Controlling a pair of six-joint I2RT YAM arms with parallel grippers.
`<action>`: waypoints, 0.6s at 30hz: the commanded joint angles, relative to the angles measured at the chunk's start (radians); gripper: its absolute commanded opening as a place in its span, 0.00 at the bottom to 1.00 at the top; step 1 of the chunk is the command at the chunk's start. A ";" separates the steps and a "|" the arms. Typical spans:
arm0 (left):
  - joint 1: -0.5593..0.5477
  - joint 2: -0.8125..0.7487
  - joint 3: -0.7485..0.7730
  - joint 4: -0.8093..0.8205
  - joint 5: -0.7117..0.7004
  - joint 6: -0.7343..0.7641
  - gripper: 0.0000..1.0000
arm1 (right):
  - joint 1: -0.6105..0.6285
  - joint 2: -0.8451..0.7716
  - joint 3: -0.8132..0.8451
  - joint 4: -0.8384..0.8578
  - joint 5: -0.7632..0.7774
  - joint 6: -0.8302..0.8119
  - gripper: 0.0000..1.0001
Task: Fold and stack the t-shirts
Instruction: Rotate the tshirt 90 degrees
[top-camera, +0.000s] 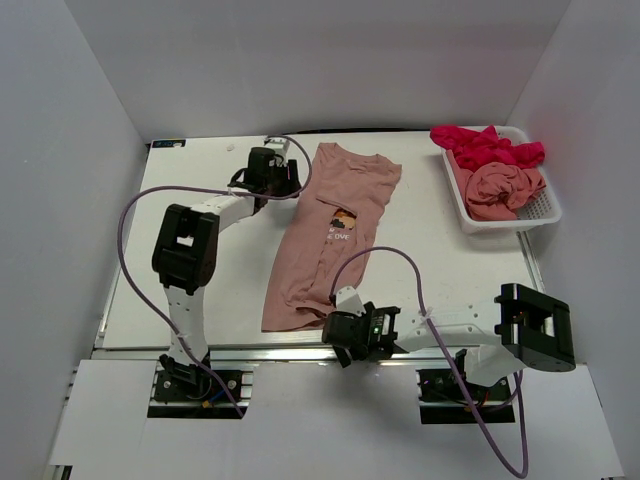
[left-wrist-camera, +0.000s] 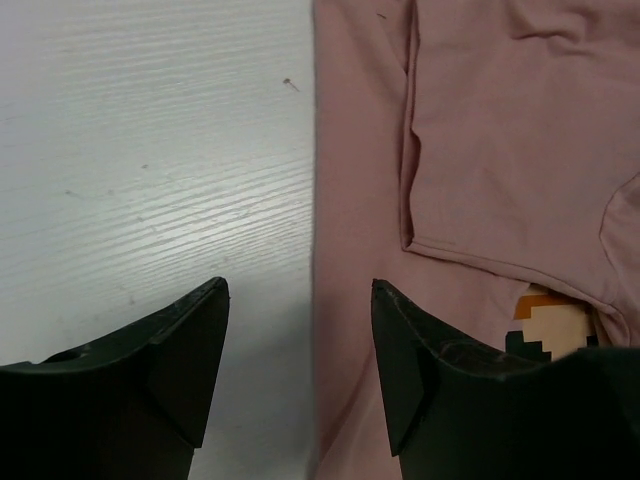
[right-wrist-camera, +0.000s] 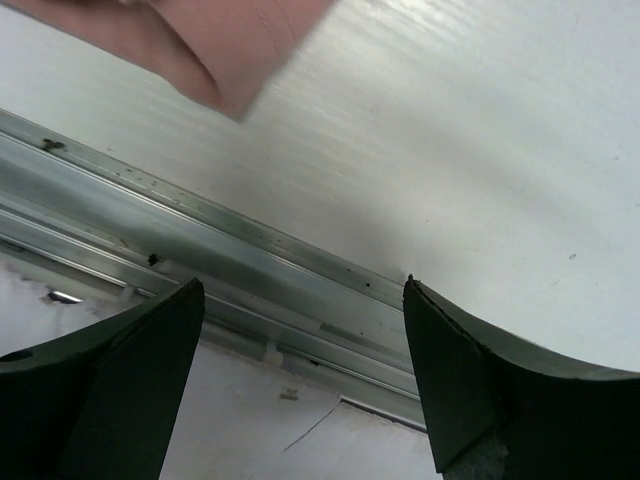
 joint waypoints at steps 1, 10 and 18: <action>-0.041 -0.007 0.064 0.027 0.019 -0.006 0.68 | 0.015 -0.027 -0.029 0.035 0.013 0.073 0.83; -0.100 0.030 0.180 -0.018 -0.008 0.149 0.68 | 0.033 0.094 0.029 0.098 0.041 0.025 0.82; -0.109 0.207 0.375 0.016 -0.014 0.318 0.71 | 0.033 0.088 0.096 0.101 0.063 -0.013 0.83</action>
